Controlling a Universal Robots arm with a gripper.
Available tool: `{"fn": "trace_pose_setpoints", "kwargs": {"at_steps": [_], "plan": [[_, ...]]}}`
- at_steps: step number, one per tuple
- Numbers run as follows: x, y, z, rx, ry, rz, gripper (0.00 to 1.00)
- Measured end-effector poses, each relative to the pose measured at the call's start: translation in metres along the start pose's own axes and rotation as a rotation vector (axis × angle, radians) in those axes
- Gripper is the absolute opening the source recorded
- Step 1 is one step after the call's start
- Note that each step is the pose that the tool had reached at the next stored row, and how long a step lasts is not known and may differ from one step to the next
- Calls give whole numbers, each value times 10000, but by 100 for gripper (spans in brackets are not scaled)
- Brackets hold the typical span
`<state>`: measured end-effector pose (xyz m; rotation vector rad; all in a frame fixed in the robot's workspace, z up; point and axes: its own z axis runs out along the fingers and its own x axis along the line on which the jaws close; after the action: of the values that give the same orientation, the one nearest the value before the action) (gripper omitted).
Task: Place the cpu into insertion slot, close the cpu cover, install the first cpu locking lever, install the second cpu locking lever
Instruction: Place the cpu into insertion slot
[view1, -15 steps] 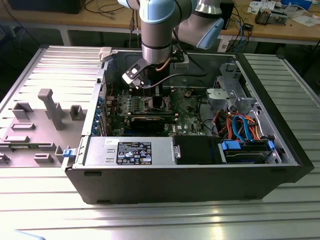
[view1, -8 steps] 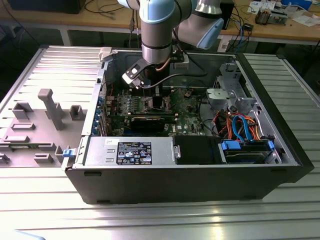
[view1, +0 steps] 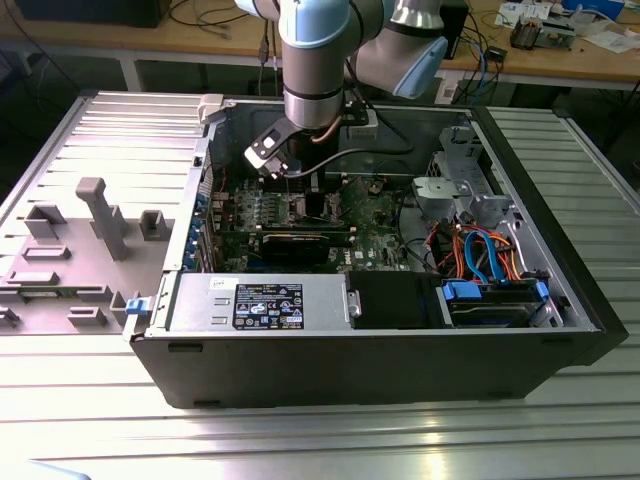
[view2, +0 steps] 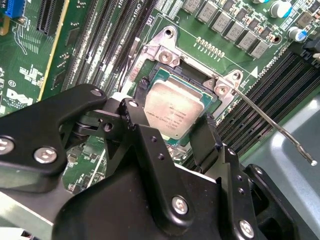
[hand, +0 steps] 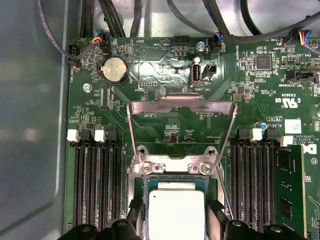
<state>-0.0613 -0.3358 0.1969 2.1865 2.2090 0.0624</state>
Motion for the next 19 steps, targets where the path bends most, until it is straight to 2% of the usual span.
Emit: {"fn": "trace_pose_setpoints", "kwargs": {"at_steps": [4, 10, 13, 15, 17, 18, 19], "plan": [[0, 1, -17, 0, 0, 0, 61], [1, 5, -85, -1, 0, 1, 61], [1, 8, -135, 0, -1, 0, 61], [1, 12, -201, 3, 0, 0, 61], [2, 14, -234, 4, 0, 1, 60], [1, 15, -249, 5, 0, 0, 47], [1, 16, -254, 5, 0, 0, 47]]}}
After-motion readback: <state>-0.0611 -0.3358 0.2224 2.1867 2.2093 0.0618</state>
